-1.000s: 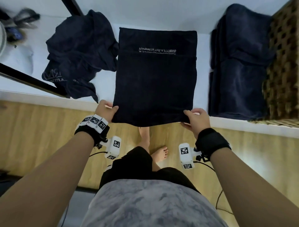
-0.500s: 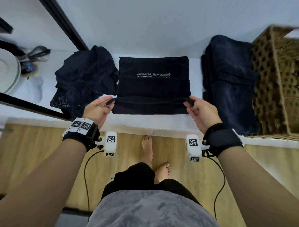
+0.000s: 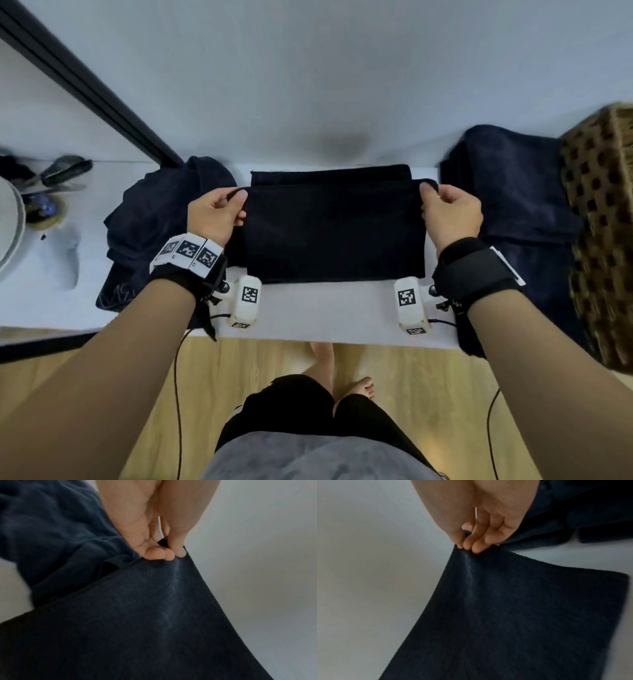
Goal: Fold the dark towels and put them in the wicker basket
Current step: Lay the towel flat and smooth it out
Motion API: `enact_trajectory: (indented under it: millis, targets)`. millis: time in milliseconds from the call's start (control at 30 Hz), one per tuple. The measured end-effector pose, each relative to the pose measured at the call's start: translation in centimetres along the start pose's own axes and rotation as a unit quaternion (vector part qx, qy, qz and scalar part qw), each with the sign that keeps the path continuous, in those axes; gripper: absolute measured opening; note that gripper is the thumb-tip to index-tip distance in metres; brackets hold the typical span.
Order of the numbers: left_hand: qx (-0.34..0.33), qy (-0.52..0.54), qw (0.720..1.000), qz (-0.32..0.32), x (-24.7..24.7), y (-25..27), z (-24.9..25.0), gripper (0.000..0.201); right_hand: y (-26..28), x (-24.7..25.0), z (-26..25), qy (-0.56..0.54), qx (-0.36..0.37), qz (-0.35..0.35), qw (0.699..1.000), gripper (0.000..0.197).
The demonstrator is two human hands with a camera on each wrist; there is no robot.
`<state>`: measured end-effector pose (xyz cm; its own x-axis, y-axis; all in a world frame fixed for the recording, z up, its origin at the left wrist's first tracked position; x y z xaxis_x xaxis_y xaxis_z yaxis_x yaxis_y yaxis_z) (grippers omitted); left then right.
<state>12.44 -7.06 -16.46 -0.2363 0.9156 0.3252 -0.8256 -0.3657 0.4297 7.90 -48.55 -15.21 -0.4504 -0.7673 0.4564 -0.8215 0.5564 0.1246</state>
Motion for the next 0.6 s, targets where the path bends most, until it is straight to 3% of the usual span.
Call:
enact_trajectory:
  millis: [100, 233, 367, 467, 600]
  targets:
    - [-0.010, -0.118, 0.993, 0.029, -1.3, -4.4, 1.4, 0.012, -3.9, -1.8, -0.7, 0.092, 0.019, 0.007, 0.996, 0.023]
    - [-0.044, -0.278, 0.958, 0.050, -3.3, -8.3, 2.6, 0.023, -7.9, -5.5, 0.8, 0.173, 0.023, -0.030, 0.984, 0.026]
    - [-0.047, -0.345, 0.937, 0.025, -5.2, -10.7, 2.2, 0.023, -9.7, -7.9, 3.2, 0.232, 0.032, -0.083, 0.969, 0.026]
    - [-0.045, -0.426, 0.904, -0.022, -7.0, -11.9, 1.2, 0.025, -10.9, -8.5, 4.0, 0.251, 0.026, -0.103, 0.962, 0.027]
    - [-0.050, -0.419, 0.906, -0.026, -7.8, -12.6, 1.0, 0.022, -11.7, -9.6, 3.5, 0.269, 0.048, -0.139, 0.952, 0.027]
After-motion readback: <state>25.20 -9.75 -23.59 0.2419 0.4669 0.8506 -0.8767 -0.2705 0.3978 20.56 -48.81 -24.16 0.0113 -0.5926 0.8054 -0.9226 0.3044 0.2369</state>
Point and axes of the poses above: each hand's wrist, its own y-axis away from the middle knuckle, its own x-axis out of the back of the hand, z = x × y, the point moved 8 cm from there along -y, towards the middle knuckle, and after that the axes turned 12 degrees about x, right-handed, at the moved point
